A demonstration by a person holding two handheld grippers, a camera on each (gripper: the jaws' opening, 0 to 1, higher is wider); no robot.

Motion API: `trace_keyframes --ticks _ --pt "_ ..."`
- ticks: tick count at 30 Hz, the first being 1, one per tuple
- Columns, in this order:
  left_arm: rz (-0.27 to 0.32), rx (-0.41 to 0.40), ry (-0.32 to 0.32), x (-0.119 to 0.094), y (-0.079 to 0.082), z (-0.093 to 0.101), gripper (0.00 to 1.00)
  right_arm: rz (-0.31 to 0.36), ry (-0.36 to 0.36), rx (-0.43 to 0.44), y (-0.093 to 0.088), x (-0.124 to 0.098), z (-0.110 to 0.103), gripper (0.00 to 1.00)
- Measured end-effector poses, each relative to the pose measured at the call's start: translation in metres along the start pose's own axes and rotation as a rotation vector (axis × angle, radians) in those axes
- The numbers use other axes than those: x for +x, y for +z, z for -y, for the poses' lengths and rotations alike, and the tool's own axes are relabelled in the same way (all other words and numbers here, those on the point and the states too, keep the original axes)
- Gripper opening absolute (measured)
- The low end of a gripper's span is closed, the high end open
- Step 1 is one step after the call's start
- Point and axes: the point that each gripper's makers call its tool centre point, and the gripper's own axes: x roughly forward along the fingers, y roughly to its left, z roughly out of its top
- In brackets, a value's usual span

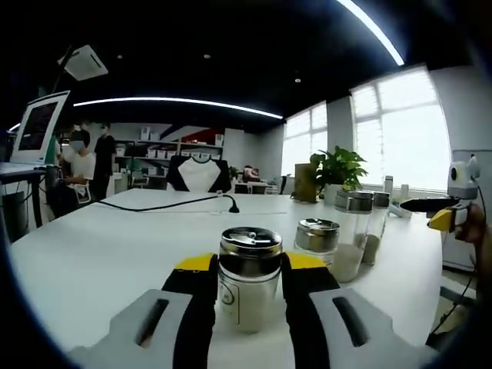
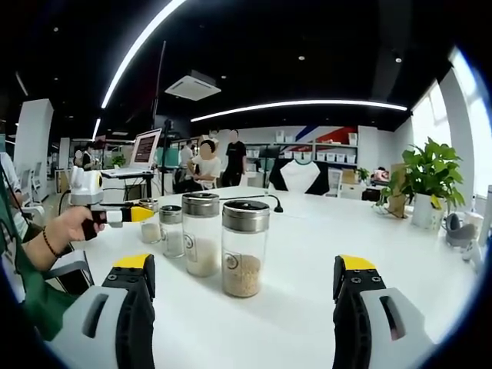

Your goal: Rotate the seasoning bottle until the label or dispensing opening points toward the visible target arrow and the bottle remains upright within the marked orientation range

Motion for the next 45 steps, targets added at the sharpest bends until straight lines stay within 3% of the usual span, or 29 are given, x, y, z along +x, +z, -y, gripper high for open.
trace_keyframes --ticks 4,8,10,16,20,23,26,30,38,45 --pt "-0.002 0.035 0.000 -0.002 0.000 0.001 0.35 -0.003 0.001 0.001 -0.001 0.000 0.000 0.99" --pt "0.021 0.030 0.010 -0.008 0.006 -0.004 0.49 -0.007 -0.002 0.004 -0.002 0.001 0.001 0.99" --pt "0.022 0.038 0.005 -0.011 0.008 -0.007 0.51 -0.006 -0.002 0.003 -0.002 0.001 0.001 0.99" --pt "0.060 0.046 -0.225 -0.019 0.023 0.009 0.51 -0.009 0.000 0.003 -0.002 0.001 0.000 0.99" --pt "0.027 0.123 -0.353 -0.021 0.024 0.013 0.54 -0.006 0.001 0.000 -0.001 0.001 0.000 0.99" --pt "0.036 0.131 -0.389 -0.019 0.032 0.006 0.54 -0.007 0.001 -0.001 0.000 0.001 0.000 0.99" --pt "0.060 0.074 -0.475 -0.018 0.042 0.003 0.59 -0.008 0.001 -0.002 0.000 0.001 0.000 0.99" --pt "0.039 0.034 -0.546 -0.012 0.045 -0.004 0.66 -0.009 -0.001 -0.002 0.000 0.001 0.000 0.99" --pt "-0.054 0.059 -0.762 -0.011 0.034 0.015 0.63 -0.013 0.002 -0.003 0.000 0.003 -0.001 0.99" --pt "-0.109 0.070 -0.871 -0.004 0.023 0.023 0.63 -0.013 0.004 -0.006 0.001 0.003 -0.002 0.99"
